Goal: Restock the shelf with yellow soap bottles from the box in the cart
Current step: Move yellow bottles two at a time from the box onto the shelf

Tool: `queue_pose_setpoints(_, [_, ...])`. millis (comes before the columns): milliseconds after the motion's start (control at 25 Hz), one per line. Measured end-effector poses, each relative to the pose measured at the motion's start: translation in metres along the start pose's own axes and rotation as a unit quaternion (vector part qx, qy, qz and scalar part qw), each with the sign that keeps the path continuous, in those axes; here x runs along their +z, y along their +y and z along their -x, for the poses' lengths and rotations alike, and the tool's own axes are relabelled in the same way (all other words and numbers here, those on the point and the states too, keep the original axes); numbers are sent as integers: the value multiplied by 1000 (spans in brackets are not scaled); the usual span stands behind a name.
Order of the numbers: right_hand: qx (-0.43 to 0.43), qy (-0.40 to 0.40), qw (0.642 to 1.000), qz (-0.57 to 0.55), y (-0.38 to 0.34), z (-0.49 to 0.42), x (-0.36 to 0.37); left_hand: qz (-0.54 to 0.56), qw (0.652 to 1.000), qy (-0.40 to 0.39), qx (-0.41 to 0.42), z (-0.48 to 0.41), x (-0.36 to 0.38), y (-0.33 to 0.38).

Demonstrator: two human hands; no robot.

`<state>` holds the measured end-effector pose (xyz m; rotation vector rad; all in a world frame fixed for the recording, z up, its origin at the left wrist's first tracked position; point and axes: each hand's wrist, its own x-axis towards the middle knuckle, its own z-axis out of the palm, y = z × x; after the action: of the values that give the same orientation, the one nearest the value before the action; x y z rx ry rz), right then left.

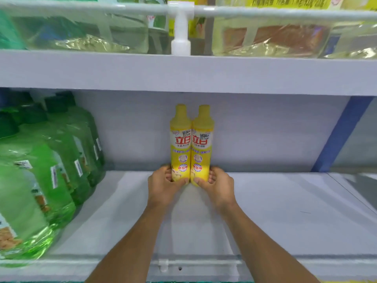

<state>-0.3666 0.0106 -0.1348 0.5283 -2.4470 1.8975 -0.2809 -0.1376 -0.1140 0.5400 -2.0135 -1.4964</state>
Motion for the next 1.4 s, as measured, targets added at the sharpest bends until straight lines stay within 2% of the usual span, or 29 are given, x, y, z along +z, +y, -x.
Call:
queue_pose_setpoints(320, [-7, -16, 1000, 6, 11, -18, 4, -7, 1000, 8, 21, -18, 5, -6])
queue_pose_setpoints(800, [-10, -26, 999, 38, 13, -18, 5, 1, 999, -34, 39, -15, 0, -10])
queue_pose_setpoints(880, [-20, -41, 996, 78, 4, -11, 0, -24, 998, -48, 34, -13, -3, -9])
queue_pose_setpoints(960, [-47, -74, 984, 158, -9, 0, -11, -109, 992, -59, 10, -6, -12, -4])
queue_pose_setpoints(1040, [-71, -118, 955, 264, -25, 14, -28, -262, 958, -113, 2, 6, -27, 5])
queue_pose_setpoints(1160, [-83, -183, 889, 411, -53, 35, -57, -469, 858, -208, 23, 33, -55, 30])
queue_pose_setpoints(1240, [-82, -213, 856, 463, -72, 52, -71, -525, 819, -229, 43, 56, -67, 48])
queue_pose_setpoints(1400, [-110, -222, 799, 548, -107, 107, -89, -589, 770, -213, 124, 118, -83, 87])
